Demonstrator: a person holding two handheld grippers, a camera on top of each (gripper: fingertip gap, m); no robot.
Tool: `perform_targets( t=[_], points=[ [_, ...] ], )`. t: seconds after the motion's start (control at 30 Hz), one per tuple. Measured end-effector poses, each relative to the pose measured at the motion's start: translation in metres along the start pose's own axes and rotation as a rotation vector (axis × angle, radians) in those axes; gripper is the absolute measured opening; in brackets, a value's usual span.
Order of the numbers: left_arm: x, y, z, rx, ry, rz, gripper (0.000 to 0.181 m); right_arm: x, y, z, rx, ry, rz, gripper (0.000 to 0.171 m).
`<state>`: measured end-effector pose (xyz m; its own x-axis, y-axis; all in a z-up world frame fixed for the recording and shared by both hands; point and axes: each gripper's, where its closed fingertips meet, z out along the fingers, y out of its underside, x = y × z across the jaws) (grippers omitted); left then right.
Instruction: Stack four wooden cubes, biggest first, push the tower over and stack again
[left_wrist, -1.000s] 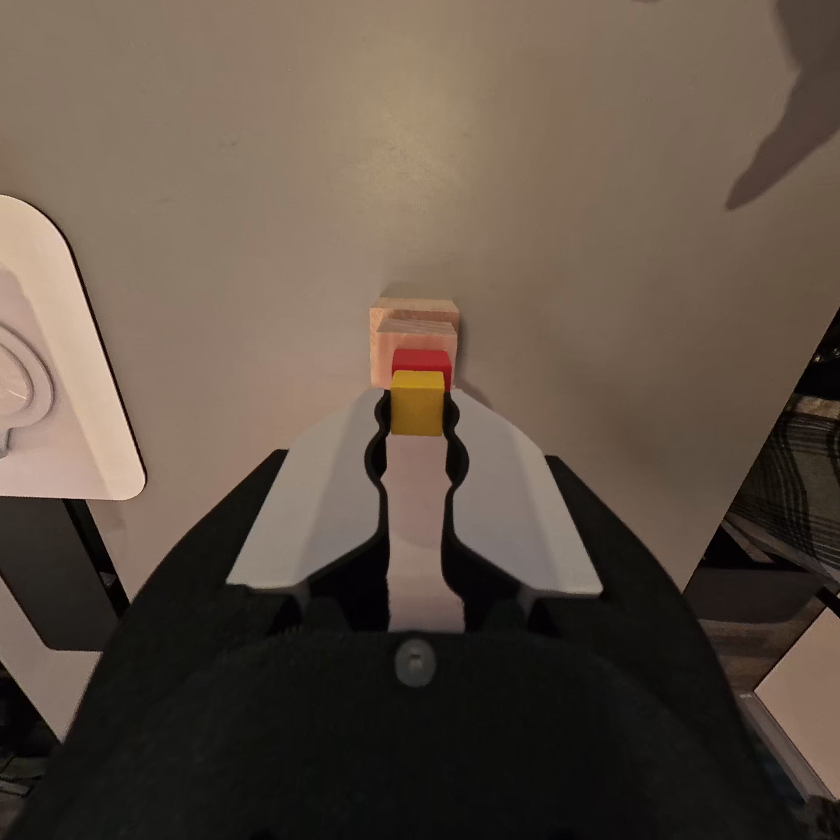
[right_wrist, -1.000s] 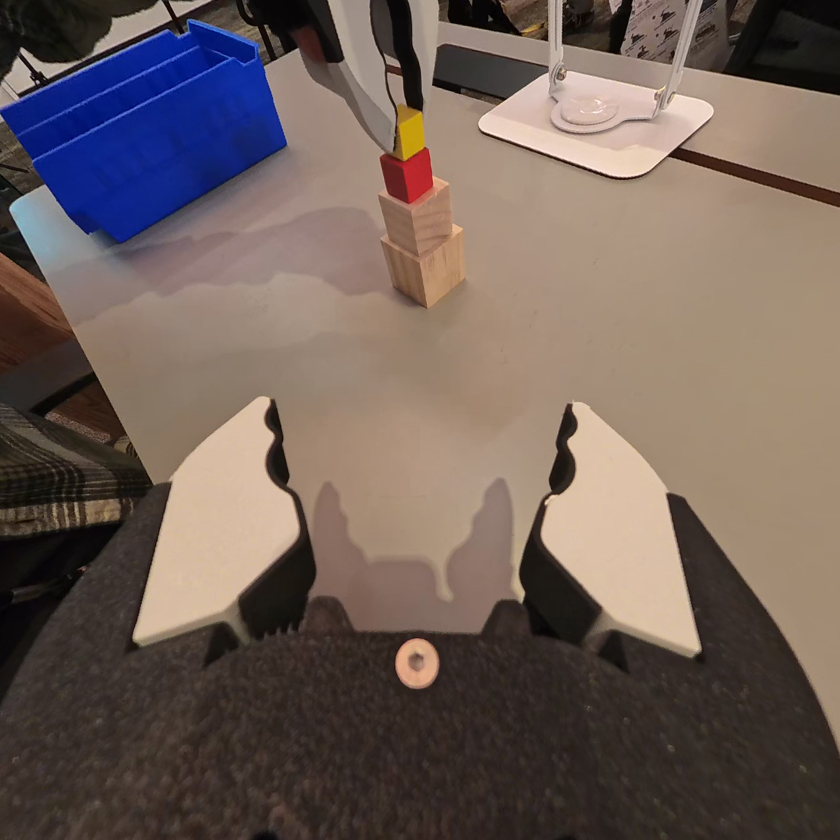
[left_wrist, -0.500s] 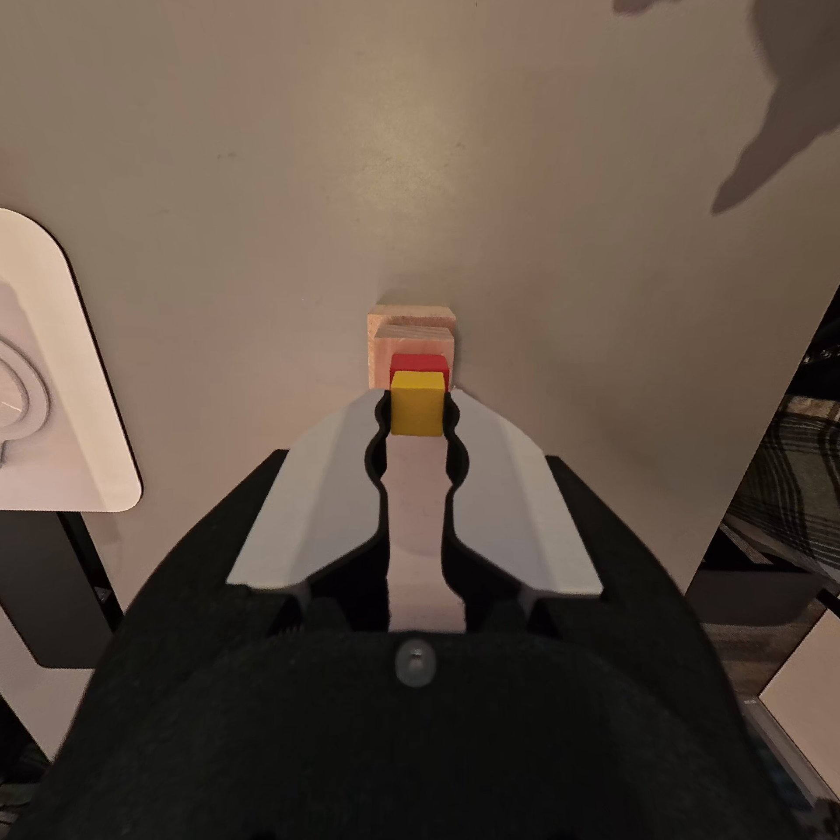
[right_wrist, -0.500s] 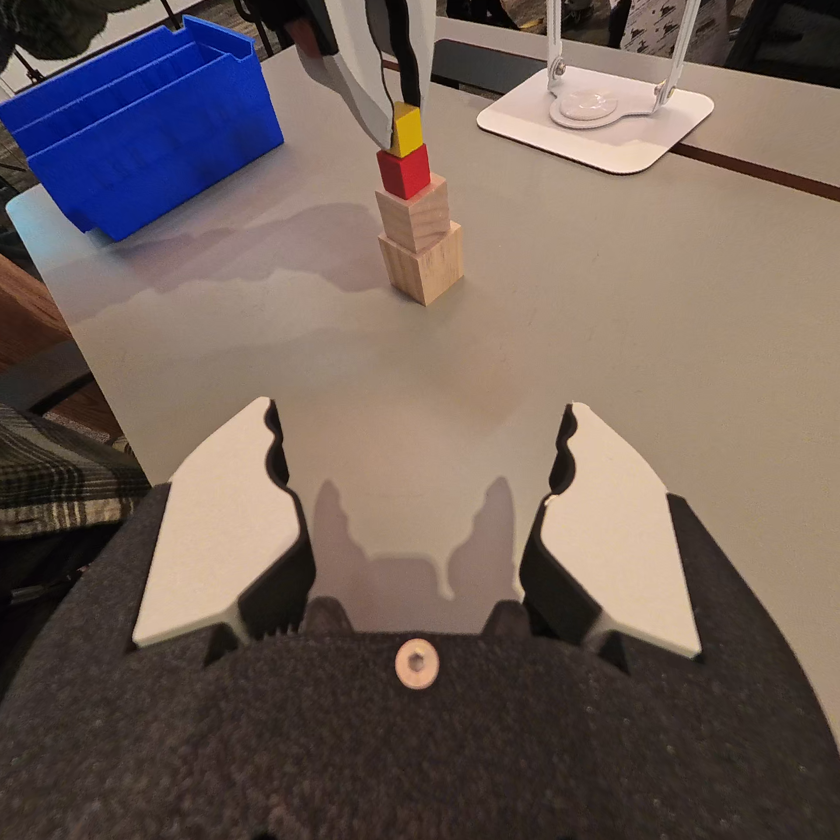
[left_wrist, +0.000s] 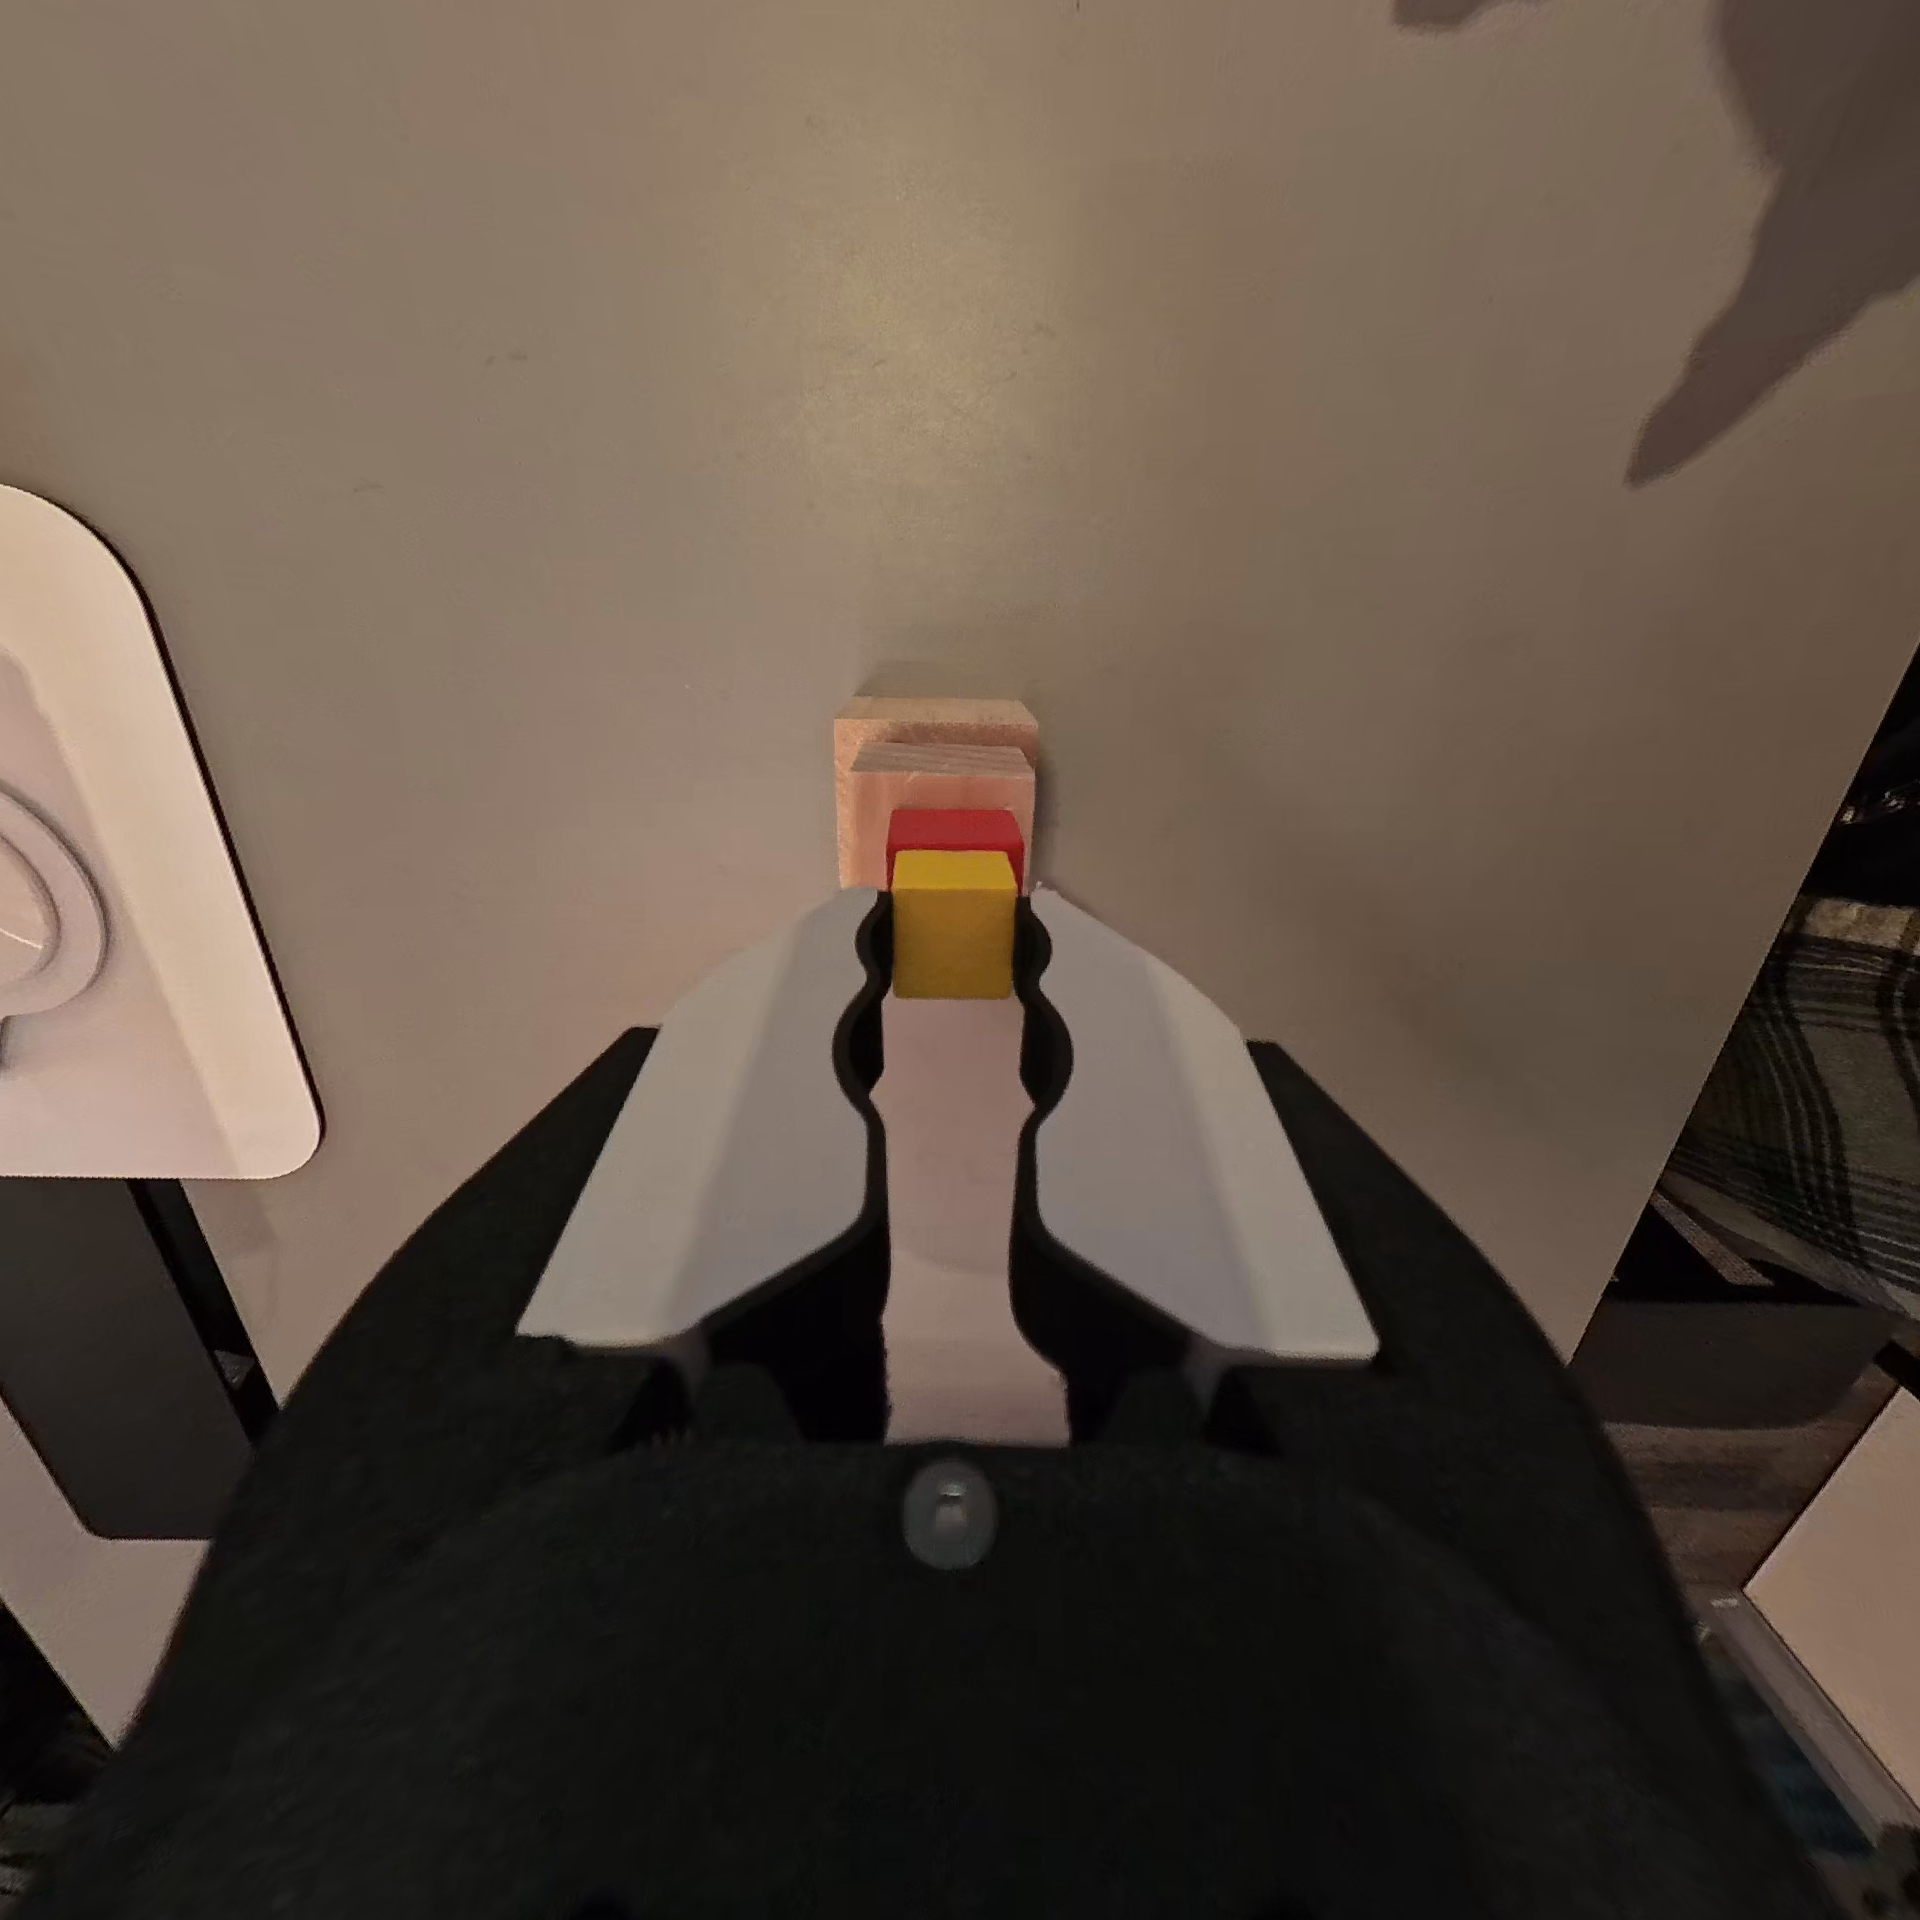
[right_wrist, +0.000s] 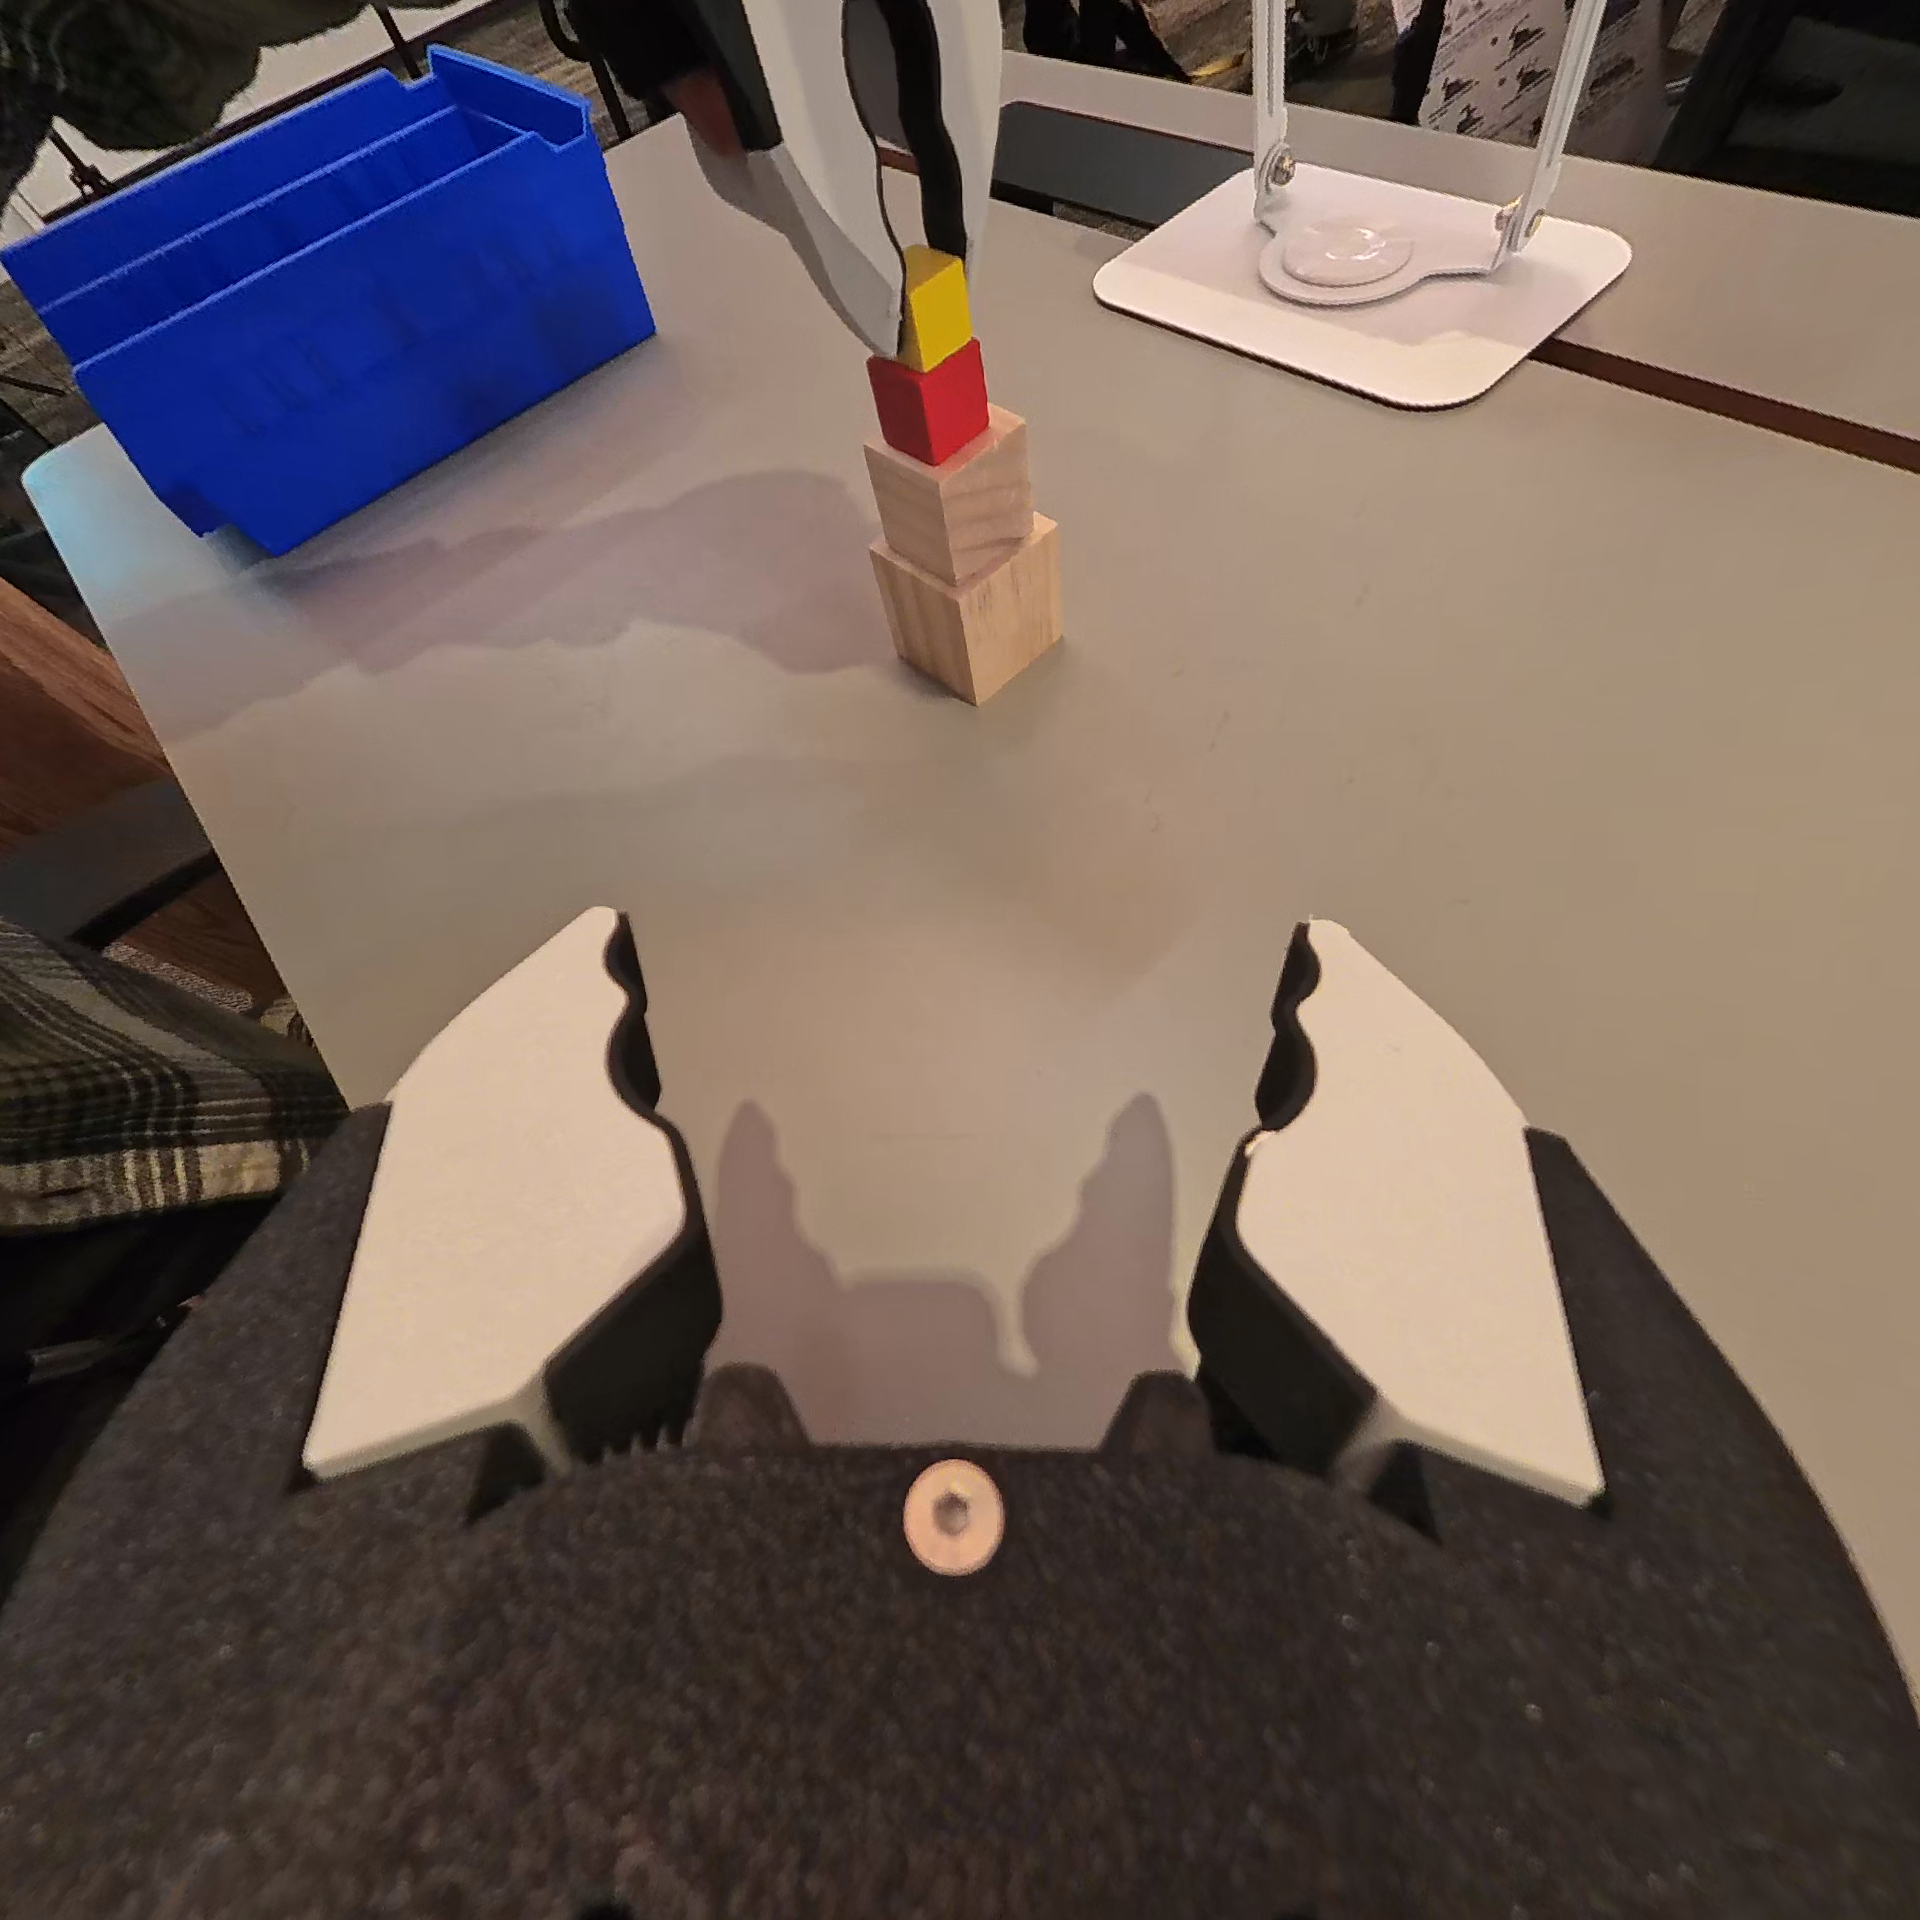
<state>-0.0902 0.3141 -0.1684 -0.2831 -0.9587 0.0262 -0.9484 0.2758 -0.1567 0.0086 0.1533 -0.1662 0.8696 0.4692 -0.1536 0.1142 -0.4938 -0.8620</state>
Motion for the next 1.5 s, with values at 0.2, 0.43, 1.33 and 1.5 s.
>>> perform_targets(
  t=[0.2, 0.43, 1.33, 1.5],
  points=[
    [0.001, 0.0, 0.001, 0.0, 0.006, 0.0, 0.022, 0.0, 0.0, 0.0, -0.001, 0.0, 0.0, 0.114],
    [0.001, 0.001, 0.001, 0.005, 0.012, 0.003, 0.024, 0.0, 0.0, 0.001, -0.002, -0.001, 0.002, 0.114],
    [0.038, 0.067, -0.099, 1.119, -0.299, -0.473, 0.113, 0.016, 0.019, 0.017, -0.096, 0.088, 0.081, 0.114],
    [0.063, 0.108, -0.075, 1.174, -0.339, -0.604, 0.115, 0.021, 0.021, 0.039, -0.204, 0.139, 0.129, 0.113]
  ],
)
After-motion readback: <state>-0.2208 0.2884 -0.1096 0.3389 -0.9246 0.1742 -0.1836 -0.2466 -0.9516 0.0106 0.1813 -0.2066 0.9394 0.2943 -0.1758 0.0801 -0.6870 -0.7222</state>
